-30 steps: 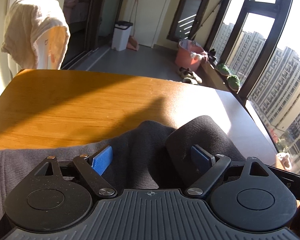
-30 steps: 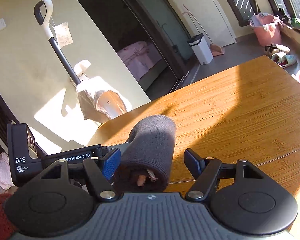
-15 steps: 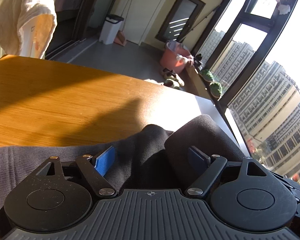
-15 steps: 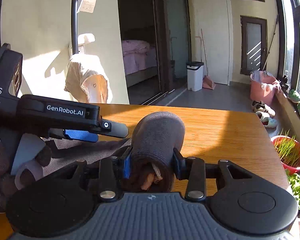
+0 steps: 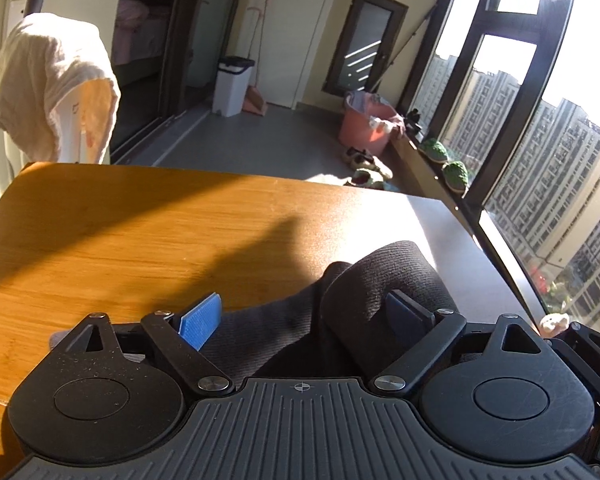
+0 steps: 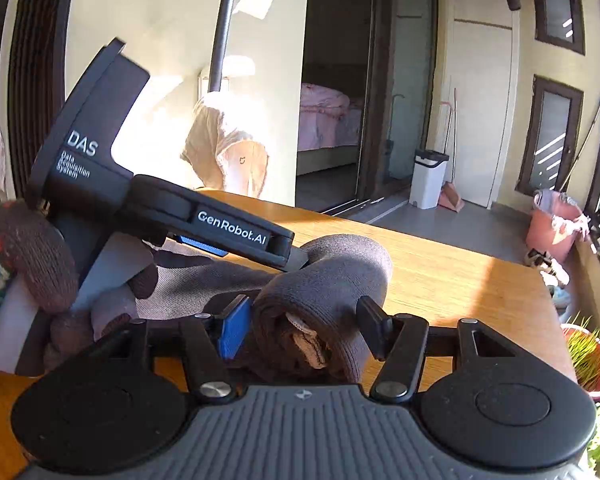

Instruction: Fold clothes

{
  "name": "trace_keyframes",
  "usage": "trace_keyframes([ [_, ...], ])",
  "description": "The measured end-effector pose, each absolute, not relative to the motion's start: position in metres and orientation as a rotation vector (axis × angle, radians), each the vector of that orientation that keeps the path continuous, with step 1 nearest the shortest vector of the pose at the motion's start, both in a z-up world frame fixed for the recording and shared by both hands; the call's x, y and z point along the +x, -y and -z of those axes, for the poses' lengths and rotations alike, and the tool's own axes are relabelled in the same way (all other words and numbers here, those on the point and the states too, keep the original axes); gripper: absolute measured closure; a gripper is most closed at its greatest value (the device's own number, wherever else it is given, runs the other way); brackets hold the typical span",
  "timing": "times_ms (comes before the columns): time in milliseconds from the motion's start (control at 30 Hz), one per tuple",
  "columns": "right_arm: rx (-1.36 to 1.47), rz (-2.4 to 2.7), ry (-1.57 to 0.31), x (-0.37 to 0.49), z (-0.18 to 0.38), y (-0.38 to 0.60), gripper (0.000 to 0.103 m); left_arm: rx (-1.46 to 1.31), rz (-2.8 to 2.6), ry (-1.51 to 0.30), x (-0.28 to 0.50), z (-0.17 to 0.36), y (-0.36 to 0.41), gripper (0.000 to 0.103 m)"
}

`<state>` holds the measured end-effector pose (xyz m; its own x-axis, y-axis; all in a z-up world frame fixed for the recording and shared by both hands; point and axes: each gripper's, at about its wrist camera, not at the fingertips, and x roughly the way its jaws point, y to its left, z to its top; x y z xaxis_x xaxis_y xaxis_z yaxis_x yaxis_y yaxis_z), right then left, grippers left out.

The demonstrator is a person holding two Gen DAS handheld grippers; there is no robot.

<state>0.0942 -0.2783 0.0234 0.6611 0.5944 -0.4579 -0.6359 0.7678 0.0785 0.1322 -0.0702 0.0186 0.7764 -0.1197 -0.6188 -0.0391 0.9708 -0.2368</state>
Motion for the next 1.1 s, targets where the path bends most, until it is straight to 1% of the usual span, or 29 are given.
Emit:
trace_keyframes([
  [100,0.099,-0.683,-0.553,0.115,-0.02,0.295,0.046,-0.224,0.021,-0.689,0.131,-0.015,0.066,0.009],
  [167,0.165,-0.645,-0.587,0.126,-0.01,0.297,0.046,-0.247,0.011,-0.71,0.131,-0.011,0.061,0.011],
  [267,0.155,-0.625,-0.634,0.134,0.0,0.293,0.046,-0.192,-0.009,-0.727,0.129,-0.005,0.062,0.019],
  [367,0.096,-0.627,-0.642,0.127,0.007,0.291,0.046,-0.266,0.007,-0.703,0.123,-0.014,0.055,0.019],
  [467,0.052,-0.625,-0.627,0.118,0.007,0.287,0.045,-0.378,0.061,-0.657,0.12,-0.031,0.048,0.019],
  [567,0.026,-0.625,-0.608,0.112,0.004,0.286,0.045,-0.31,0.091,-0.654,0.125,-0.038,0.067,0.016],
  [633,0.012,-0.63,-0.586,0.108,-0.001,0.287,0.045,-0.261,0.077,-0.671,0.13,-0.03,0.075,0.016],
  [700,0.042,-0.646,-0.569,0.107,-0.005,0.291,0.044,-0.239,0.062,-0.685,0.134,-0.021,0.078,0.01],
  [867,0.111,-0.628,-0.573,0.122,-0.004,0.284,0.04,-0.312,0.062,-0.705,0.134,-0.015,0.058,0.01],
  [967,-0.062,-0.601,-0.519,0.111,-0.005,0.261,0.046,-0.363,0.064,-0.696,0.129,-0.02,0.045,0.016],
  [1100,-0.39,-0.605,-0.402,0.076,-0.004,0.225,0.048,-0.427,0.091,-0.667,0.126,-0.034,0.034,0.012],
])
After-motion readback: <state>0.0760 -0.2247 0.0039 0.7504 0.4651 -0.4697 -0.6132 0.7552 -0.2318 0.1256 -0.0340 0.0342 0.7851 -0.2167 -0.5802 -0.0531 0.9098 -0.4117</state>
